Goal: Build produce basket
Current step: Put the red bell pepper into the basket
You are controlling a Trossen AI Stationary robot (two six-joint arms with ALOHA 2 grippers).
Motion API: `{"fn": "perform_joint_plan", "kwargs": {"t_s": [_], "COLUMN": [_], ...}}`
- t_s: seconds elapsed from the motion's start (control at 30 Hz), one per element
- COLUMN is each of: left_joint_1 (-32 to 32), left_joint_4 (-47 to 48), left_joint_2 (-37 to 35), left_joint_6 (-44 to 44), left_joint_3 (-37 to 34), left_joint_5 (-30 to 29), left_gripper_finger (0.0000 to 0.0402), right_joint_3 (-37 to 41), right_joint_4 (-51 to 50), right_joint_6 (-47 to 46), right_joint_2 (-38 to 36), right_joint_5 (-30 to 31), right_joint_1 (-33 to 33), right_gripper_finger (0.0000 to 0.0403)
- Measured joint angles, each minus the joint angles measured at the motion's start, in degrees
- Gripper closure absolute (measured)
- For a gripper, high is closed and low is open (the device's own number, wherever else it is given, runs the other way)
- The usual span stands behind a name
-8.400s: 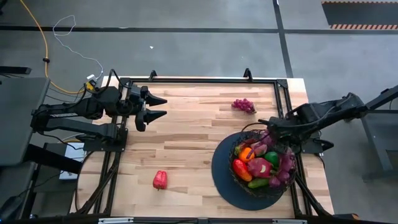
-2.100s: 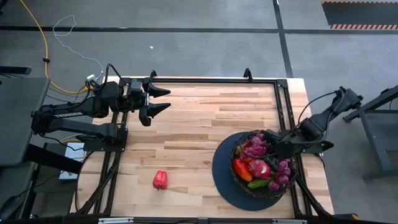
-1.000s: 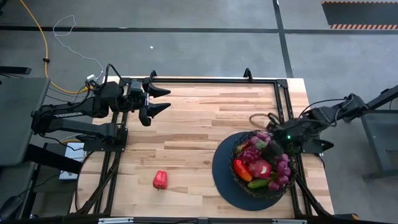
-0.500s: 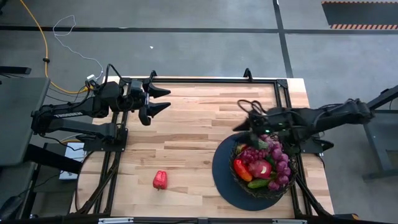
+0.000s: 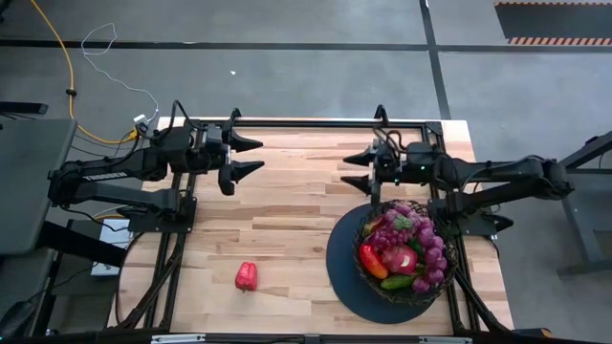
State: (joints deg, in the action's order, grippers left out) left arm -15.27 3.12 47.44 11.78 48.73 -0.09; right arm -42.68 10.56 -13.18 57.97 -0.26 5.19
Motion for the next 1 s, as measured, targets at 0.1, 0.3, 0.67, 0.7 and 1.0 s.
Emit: {"fn": "perform_joint_plan", "kwargs": {"t_s": [0.1,0.3,0.67,0.7,1.0], "left_joint_1": [0.0,0.0,0.0,0.0,0.0], "left_joint_4": [1.3,3.5,3.5,3.5,3.0], "left_joint_2": [0.0,0.0,0.0,0.0,0.0], "left_joint_6": [-1.5,-3.0,-5.5,-5.5,-5.3], "left_joint_3": [0.0,0.0,0.0,0.0,0.0], "left_joint_5": [-0.2,-2.3,-2.1,-2.1,-3.8], "left_gripper_finger": [0.0124,0.0124,0.0124,0.0124,0.0119], "right_joint_3": [0.0,0.0,0.0,0.0,0.0], "right_joint_4": [1.5,2.3,2.6,2.6,2.6], "right_joint_6": [4.0,5.7,5.7,5.7,5.7], "right_joint_2": [-1.0,-1.4,-1.4,-1.4,-1.4], "right_joint_5": [-0.2,0.6,0.7,0.7,0.7], "right_joint_1": [0.7,0.9,0.9,0.9,0.9], "right_gripper_finger": [0.0119,0.0119,0.0119,0.0119,0.0119]}}
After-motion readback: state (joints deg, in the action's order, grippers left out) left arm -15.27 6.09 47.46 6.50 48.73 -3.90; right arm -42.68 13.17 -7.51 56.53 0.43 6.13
